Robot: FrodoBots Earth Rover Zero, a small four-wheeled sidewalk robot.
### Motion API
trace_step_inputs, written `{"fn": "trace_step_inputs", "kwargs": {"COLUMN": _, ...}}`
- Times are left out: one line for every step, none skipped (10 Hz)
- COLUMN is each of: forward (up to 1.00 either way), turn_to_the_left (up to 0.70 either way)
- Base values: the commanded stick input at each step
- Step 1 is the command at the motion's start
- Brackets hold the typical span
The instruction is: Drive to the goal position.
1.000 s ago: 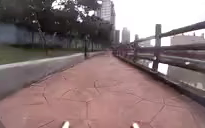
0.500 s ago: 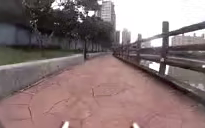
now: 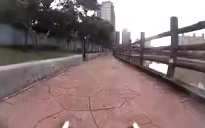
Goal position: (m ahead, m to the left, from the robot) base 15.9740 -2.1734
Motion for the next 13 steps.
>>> {"fn": "trace_step_inputs", "kwargs": {"forward": 0.70, "turn_to_the_left": 0.00}}
{"fn": "trace_step_inputs", "kwargs": {"forward": 0.70, "turn_to_the_left": 0.00}}
{"fn": "trace_step_inputs", "kwargs": {"forward": 0.70, "turn_to_the_left": 0.00}}
{"fn": "trace_step_inputs", "kwargs": {"forward": 0.70, "turn_to_the_left": 0.00}}
{"fn": "trace_step_inputs", "kwargs": {"forward": 0.70, "turn_to_the_left": 0.00}}
{"fn": "trace_step_inputs", "kwargs": {"forward": 0.70, "turn_to_the_left": 0.00}}
{"fn": "trace_step_inputs", "kwargs": {"forward": 0.70, "turn_to_the_left": 0.00}}
{"fn": "trace_step_inputs", "kwargs": {"forward": 0.70, "turn_to_the_left": 0.00}}
{"fn": "trace_step_inputs", "kwargs": {"forward": 0.70, "turn_to_the_left": 0.00}}
{"fn": "trace_step_inputs", "kwargs": {"forward": 0.70, "turn_to_the_left": 0.00}}
{"fn": "trace_step_inputs", "kwargs": {"forward": 0.70, "turn_to_the_left": 0.00}}
{"fn": "trace_step_inputs", "kwargs": {"forward": 0.70, "turn_to_the_left": 0.00}}
{"fn": "trace_step_inputs", "kwargs": {"forward": 0.70, "turn_to_the_left": 0.00}}
